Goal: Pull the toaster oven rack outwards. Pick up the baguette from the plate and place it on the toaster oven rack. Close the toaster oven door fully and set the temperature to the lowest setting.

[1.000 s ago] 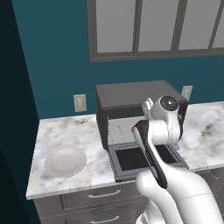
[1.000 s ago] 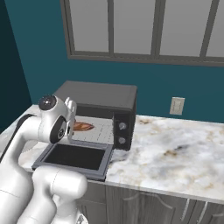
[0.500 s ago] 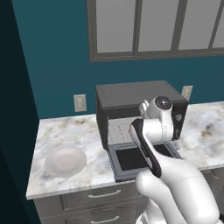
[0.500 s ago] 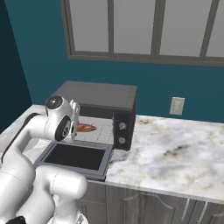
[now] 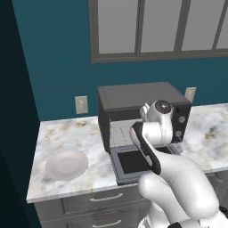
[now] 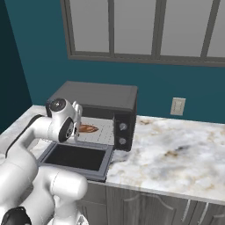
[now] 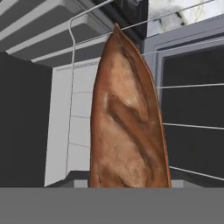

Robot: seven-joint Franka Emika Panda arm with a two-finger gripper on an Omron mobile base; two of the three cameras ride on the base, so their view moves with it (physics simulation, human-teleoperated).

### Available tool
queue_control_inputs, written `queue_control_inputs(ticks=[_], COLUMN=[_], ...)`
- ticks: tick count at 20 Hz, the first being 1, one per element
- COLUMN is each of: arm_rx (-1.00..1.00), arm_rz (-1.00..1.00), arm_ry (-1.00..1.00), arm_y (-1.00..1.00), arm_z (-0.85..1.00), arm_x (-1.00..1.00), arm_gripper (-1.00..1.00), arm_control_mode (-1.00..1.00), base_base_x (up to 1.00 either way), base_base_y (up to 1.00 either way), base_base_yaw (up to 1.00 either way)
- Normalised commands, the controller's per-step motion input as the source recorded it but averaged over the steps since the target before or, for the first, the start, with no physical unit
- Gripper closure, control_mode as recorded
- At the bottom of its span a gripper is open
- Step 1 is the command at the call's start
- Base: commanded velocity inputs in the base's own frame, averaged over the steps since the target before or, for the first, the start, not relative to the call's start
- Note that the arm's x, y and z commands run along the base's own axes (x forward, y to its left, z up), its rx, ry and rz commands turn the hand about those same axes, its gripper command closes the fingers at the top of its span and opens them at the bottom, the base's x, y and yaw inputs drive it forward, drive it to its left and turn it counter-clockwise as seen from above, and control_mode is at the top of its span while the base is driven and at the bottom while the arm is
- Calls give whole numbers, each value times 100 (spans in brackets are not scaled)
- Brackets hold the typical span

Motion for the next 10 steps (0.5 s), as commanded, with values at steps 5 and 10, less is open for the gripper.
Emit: queue_control_inputs(ticks=[5,10], arm_rx=[0,0], arm_rz=[0,0], arm_ry=[0,2], arm_y=[0,0], arm_z=[-32,-28], arm_x=[9,11], arm_gripper=[100,100], arm_control_mode=[-100,-100], base_base_x=[0,0], base_base_y=[0,0], base_base_yaw=[0,0])
